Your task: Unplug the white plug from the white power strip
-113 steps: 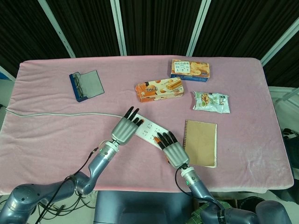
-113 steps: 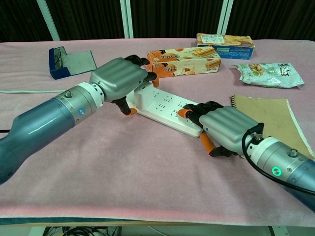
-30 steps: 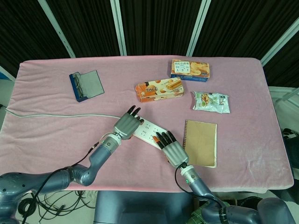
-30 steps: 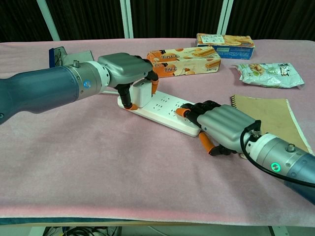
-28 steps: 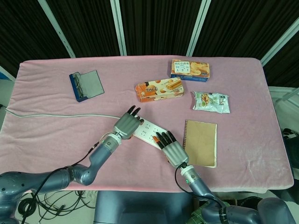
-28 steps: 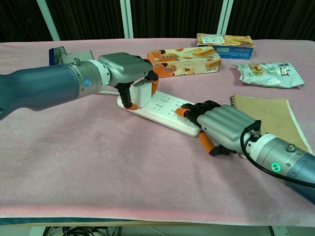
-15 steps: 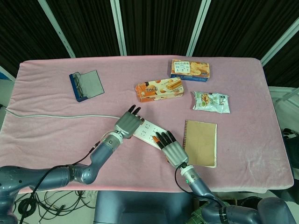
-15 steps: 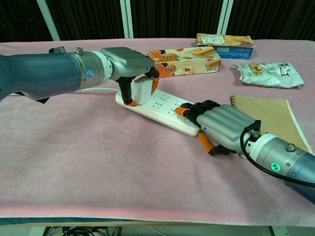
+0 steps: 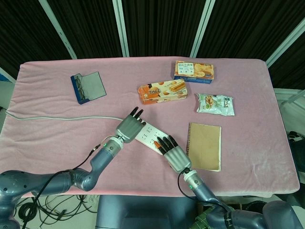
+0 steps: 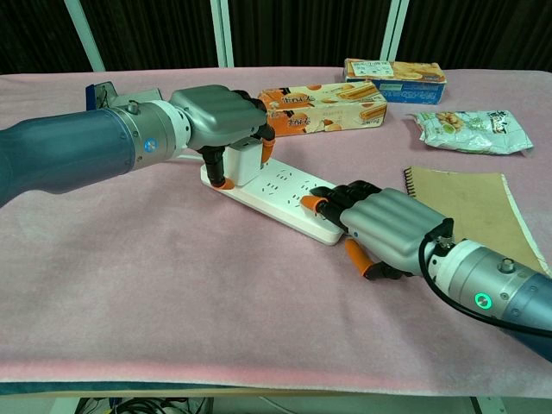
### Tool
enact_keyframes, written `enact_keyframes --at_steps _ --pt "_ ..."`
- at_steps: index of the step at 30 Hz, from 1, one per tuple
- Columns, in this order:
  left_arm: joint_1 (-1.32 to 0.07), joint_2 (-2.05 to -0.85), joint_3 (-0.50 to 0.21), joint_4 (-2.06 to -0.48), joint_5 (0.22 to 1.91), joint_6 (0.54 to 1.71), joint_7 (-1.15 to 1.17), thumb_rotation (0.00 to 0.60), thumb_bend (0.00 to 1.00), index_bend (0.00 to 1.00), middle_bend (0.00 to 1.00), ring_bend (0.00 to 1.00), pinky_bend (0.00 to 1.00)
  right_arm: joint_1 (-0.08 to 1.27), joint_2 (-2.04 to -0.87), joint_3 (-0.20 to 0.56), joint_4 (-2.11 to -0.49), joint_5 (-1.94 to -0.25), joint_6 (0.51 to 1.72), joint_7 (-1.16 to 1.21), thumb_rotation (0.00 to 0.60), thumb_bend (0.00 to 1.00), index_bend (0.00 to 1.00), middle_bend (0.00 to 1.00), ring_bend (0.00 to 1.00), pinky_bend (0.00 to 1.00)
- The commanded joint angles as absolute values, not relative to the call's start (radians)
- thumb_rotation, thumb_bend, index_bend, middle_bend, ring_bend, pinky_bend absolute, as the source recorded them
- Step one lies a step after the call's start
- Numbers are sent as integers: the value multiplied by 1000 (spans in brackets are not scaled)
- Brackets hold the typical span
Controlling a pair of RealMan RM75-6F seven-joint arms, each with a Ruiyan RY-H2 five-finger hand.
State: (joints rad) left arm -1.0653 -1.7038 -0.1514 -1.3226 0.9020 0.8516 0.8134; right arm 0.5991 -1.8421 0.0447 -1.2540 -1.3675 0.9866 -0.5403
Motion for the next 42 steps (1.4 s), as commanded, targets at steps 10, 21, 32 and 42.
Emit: enact_keyframes --at_steps 10,21,32,42 --pt "-1047 -1743 -134 -1292 988 913 749 600 591 490 414 8 0 607 -1833 42 -1260 -1360 966 -554 600 751 66 30 81 55" --pt "-973 -1849 -8 -1029 1345 1086 486 600 591 491 413 13 0 615 -1825 39 -1274 -1340 939 -571 600 750 84 44 92 59" --pt "-940 -1835 -50 -1020 1405 1156 303 600 591 491 408 13 0 612 -1821 54 -1281 -1326 960 -580 600 741 83 44 92 59" --pt "-878 -1635 -48 -1280 1361 1125 360 600 591 490 404 12 0 612 -1807 115 -1344 -1329 1019 -516 600 654 22 12 36 59"
